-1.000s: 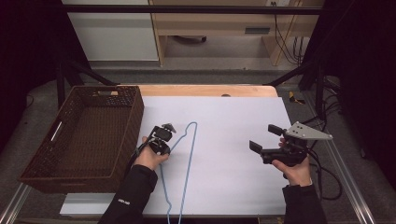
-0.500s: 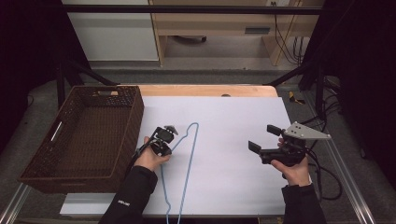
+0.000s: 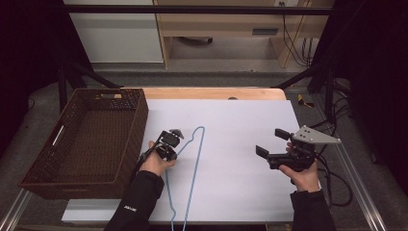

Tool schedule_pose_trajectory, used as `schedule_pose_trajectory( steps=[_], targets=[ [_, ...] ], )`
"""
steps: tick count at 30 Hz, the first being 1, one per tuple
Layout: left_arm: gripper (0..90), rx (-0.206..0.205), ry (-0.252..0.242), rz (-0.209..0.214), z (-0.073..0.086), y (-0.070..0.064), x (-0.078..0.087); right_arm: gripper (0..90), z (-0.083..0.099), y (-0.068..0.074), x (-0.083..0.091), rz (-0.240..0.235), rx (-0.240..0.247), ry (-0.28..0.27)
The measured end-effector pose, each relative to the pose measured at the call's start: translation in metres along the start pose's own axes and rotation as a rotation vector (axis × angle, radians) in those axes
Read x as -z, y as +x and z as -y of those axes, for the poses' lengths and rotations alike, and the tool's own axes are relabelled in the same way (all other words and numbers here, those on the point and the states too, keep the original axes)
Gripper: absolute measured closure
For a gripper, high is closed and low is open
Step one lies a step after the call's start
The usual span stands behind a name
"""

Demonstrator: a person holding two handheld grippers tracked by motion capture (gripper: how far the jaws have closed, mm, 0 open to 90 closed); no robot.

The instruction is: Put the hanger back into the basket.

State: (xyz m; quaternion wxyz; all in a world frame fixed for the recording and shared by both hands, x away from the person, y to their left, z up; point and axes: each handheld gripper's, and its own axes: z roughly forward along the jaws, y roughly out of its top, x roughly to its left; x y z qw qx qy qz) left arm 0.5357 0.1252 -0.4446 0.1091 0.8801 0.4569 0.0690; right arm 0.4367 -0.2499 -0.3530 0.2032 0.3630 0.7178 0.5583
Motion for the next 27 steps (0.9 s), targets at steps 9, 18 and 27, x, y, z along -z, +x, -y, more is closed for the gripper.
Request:
schedule_pose_trajectory(
  steps=[9,18,27],
  targets=[
    [87.6,-0.038,-0.045,0.014,-0.001,-0.006,0.013,3.7,0.0,-0.001,0.002,0.0,-0.008,-0.008],
    [87.7,-0.063,-0.112,0.001,0.0,-0.01,0.035,3.7,-0.001,-0.001,0.003,0.0,-0.007,-0.011],
    [87.8,-0.082,-0.181,0.002,0.002,-0.013,0.061,4.3,-0.001,-0.001,0.003,-0.004,-0.007,-0.013]
  ],
)
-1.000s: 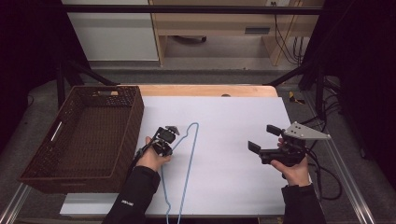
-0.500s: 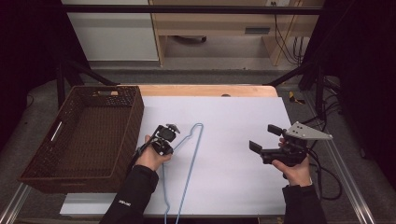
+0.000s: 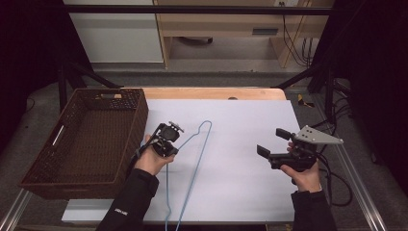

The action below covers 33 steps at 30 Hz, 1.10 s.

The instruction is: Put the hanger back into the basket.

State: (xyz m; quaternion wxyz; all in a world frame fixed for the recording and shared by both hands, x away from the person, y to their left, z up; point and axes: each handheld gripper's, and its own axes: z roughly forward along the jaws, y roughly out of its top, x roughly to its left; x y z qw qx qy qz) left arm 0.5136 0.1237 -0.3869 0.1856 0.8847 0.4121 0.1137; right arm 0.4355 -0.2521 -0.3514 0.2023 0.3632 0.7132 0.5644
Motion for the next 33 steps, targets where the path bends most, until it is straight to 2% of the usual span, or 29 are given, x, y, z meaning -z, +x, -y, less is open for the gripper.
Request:
schedule_pose_trajectory(
  steps=[8,16,17,20,23,25,33],
  targets=[
    [87.8,-0.021,-0.022,0.006,-0.002,-0.003,0.008,4.2,0.001,0.005,-0.007,-0.015,0.017,0.026],
    [87.8,-0.03,0.001,-0.001,-0.004,-0.007,0.002,5.2,0.005,0.016,-0.022,-0.054,0.017,0.051],
    [87.8,-0.03,0.003,-0.002,-0.004,-0.007,0.002,5.3,0.008,0.022,-0.031,-0.071,0.03,0.075],
    [87.8,-0.03,0.007,-0.002,-0.004,-0.007,0.0,5.7,0.011,0.031,-0.04,-0.094,0.037,0.097],
    [87.8,-0.031,0.012,-0.003,-0.003,-0.006,-0.003,6.9,0.013,0.036,-0.046,-0.104,0.03,0.099],
    [87.8,-0.032,0.017,-0.003,-0.003,-0.006,-0.005,8.0,0.015,0.042,-0.053,-0.129,0.017,0.107],
    [87.7,-0.031,0.023,0.004,-0.004,-0.004,-0.01,10.2,0.027,0.072,-0.082,-0.203,0.031,0.177]
  ],
)
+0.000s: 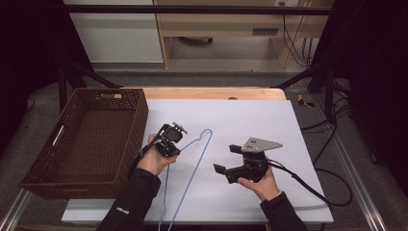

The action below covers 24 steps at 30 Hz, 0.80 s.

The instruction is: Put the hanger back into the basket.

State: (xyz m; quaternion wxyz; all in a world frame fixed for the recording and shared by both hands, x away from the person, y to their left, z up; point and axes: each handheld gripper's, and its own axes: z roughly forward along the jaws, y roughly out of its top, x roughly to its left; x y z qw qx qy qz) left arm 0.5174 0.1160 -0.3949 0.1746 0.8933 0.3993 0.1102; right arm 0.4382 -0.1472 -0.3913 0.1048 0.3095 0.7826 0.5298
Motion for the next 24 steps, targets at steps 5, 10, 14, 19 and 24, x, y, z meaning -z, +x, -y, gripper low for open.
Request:
schedule_pose_trajectory(
  steps=[5,10,14,19,24],
  targets=[
    [87.7,-0.008,0.008,-0.005,0.0,0.0,-0.001,12.4,0.003,0.014,-0.02,-0.04,-0.003,0.028],
    [87.7,-0.01,0.014,-0.01,-0.001,-0.001,-0.001,14.4,0.005,0.023,-0.036,-0.062,-0.007,0.047],
    [87.7,-0.014,0.019,-0.014,-0.002,-0.002,-0.001,15.4,0.006,0.03,-0.046,-0.082,-0.009,0.054],
    [87.7,-0.02,0.028,-0.016,-0.004,-0.002,-0.001,17.0,0.009,0.038,-0.058,-0.099,-0.011,0.073],
    [87.7,-0.023,0.031,-0.024,-0.004,-0.003,-0.002,18.5,0.014,0.042,-0.07,-0.106,-0.011,0.098]
  ],
)
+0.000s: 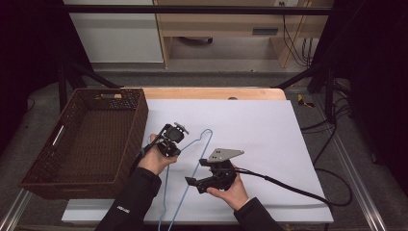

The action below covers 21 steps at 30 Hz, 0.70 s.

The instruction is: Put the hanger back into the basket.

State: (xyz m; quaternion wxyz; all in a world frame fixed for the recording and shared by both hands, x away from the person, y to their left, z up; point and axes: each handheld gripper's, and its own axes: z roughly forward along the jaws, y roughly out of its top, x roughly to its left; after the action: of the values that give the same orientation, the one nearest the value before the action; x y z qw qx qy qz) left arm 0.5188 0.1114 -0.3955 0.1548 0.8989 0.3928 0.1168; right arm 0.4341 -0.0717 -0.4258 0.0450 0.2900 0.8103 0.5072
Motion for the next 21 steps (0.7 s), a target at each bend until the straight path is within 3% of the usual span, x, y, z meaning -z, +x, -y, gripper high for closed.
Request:
schedule_pose_trajectory(
  steps=[10,21],
  targets=[
    [87.6,0.002,0.003,0.001,0.0,0.0,-0.001,24.6,-0.001,0.008,-0.024,-0.018,0.0,0.027],
    [87.6,-0.006,0.011,-0.002,0.0,0.0,-0.002,33.2,0.003,0.01,-0.053,-0.033,-0.059,0.052]
  ],
)
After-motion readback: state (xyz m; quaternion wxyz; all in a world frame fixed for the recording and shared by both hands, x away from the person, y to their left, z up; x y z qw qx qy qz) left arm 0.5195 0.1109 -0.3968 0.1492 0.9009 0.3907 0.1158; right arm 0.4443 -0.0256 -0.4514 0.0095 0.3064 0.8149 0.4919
